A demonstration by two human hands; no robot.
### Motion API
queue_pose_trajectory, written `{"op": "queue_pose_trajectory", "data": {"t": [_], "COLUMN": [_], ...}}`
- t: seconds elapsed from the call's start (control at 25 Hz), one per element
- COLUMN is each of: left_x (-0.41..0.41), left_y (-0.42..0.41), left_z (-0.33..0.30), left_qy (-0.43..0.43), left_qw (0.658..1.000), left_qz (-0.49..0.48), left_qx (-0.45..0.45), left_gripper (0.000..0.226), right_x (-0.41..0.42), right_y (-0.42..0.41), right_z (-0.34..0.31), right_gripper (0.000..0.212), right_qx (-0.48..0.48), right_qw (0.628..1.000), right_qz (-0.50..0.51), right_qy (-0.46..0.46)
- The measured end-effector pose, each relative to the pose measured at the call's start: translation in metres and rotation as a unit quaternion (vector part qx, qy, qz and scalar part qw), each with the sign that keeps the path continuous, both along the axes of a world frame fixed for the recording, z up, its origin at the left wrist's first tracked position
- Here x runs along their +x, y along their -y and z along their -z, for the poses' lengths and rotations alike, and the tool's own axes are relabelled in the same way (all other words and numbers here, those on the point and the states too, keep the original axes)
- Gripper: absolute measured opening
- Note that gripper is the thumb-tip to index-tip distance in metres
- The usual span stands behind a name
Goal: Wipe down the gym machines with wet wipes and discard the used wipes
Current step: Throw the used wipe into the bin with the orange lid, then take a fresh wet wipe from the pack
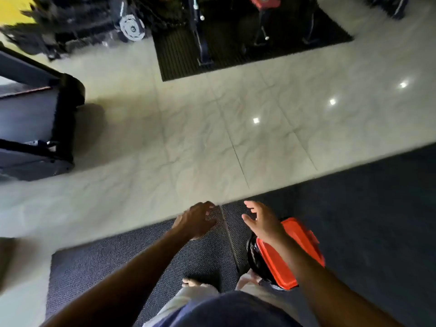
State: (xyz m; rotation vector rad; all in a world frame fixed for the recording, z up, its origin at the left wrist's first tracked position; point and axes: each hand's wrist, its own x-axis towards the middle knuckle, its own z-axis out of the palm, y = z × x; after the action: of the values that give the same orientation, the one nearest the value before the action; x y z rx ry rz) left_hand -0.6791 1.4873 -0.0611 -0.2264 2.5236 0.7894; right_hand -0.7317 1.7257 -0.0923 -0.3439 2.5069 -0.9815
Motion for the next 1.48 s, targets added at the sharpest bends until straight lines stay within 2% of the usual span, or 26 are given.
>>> {"op": "queue_pose_trajectory", "data": {"t": [0.16, 0.28, 0.44, 0.68, 0.8, 1.08, 1.28, 1.48], "left_x": [0.043, 0.092, 0.169, 0.296, 0.334, 0.380, 0.422, 0.472], "left_y": [0.118, 0.207, 0.306, 0.436, 0.494, 0.657, 0.763, 0.878], "left_z": [-0.030, -0.055, -0.086, -0.109, -0.112, -0.141, -0.154, -0.134], "left_qy": [-0.067, -0.124, -0.174, -0.209, -0.206, -0.197, -0.219, -0.221], "left_qw": [0.986, 0.955, 0.900, 0.779, 0.745, 0.692, 0.640, 0.607], "left_qz": [-0.147, -0.262, -0.391, -0.575, -0.619, -0.675, -0.716, -0.744], "left_qx": [-0.036, -0.054, -0.086, -0.135, -0.140, -0.163, -0.175, -0.169], "left_gripper": [0.055, 0.056, 0.057, 0.061, 0.058, 0.058, 0.056, 0.052], "right_x": [-0.009, -0.002, 0.028, 0.104, 0.136, 0.194, 0.243, 0.292], "right_y": [0.134, 0.247, 0.386, 0.597, 0.688, 0.900, 1.033, 1.161], "right_z": [-0.048, -0.082, -0.113, -0.139, -0.144, -0.178, -0.195, -0.194], "right_gripper": [0.047, 0.047, 0.046, 0.047, 0.048, 0.050, 0.052, 0.050], "right_qx": [-0.020, -0.055, -0.102, -0.130, -0.142, -0.157, -0.165, -0.177], "right_qw": [0.991, 0.969, 0.931, 0.854, 0.826, 0.763, 0.720, 0.701], "right_qz": [-0.114, -0.215, -0.329, -0.488, -0.534, -0.611, -0.662, -0.679], "right_qy": [-0.067, -0.104, -0.124, -0.124, -0.116, -0.141, -0.126, -0.126]}}
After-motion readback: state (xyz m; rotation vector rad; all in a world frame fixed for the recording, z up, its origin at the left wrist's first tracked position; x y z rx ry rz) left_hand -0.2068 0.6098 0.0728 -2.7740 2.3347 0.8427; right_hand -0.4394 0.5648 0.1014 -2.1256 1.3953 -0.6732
